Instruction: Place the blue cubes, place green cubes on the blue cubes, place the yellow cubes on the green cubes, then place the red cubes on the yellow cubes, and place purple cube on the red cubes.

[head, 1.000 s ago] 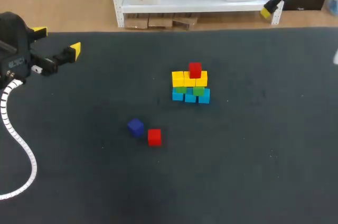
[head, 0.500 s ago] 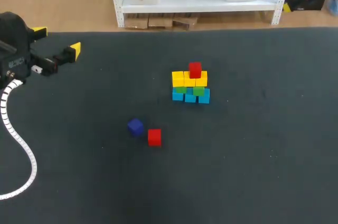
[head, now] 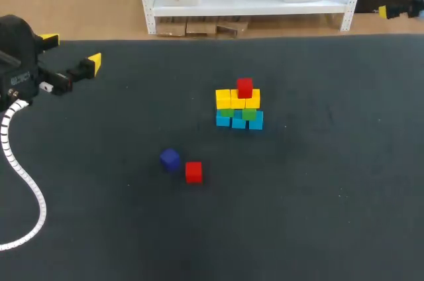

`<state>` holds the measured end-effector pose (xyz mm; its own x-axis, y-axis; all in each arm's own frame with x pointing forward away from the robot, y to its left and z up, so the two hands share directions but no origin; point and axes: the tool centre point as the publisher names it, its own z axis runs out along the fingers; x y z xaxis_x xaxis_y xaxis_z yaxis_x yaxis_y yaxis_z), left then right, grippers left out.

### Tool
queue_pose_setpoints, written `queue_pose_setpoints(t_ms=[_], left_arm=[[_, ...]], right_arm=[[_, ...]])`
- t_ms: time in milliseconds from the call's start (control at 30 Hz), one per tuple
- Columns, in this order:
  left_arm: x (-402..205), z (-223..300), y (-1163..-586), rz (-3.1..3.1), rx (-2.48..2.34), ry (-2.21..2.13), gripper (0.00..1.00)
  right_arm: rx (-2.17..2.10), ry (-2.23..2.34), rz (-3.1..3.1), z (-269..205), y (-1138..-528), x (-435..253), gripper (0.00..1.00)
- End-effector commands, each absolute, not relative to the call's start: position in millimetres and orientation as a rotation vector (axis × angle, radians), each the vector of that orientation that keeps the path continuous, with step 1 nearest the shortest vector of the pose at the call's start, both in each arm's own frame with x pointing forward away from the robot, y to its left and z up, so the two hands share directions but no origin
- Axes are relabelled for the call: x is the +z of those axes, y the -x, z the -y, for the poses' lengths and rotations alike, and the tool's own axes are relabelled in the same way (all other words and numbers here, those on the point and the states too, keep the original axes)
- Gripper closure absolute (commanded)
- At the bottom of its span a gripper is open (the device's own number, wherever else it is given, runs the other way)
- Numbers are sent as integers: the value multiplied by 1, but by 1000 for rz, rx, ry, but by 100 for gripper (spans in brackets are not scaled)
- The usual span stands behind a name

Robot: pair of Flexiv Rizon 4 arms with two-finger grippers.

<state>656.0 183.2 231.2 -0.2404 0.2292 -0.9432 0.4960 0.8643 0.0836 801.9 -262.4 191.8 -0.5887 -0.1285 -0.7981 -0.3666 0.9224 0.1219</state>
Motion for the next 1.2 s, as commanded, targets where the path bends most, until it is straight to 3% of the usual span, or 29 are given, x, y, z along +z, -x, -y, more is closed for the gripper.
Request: queue_pose_setpoints(t_ms=[33,1200], left_arm=[[232,-186,-656,-1825,-282,-552,0],[232,-186,-656,-1825,-282,-552,0]], right_arm=[[319,317,-2133,265,-796,189,0],[343,332,-2136,264,-797,189,0]])
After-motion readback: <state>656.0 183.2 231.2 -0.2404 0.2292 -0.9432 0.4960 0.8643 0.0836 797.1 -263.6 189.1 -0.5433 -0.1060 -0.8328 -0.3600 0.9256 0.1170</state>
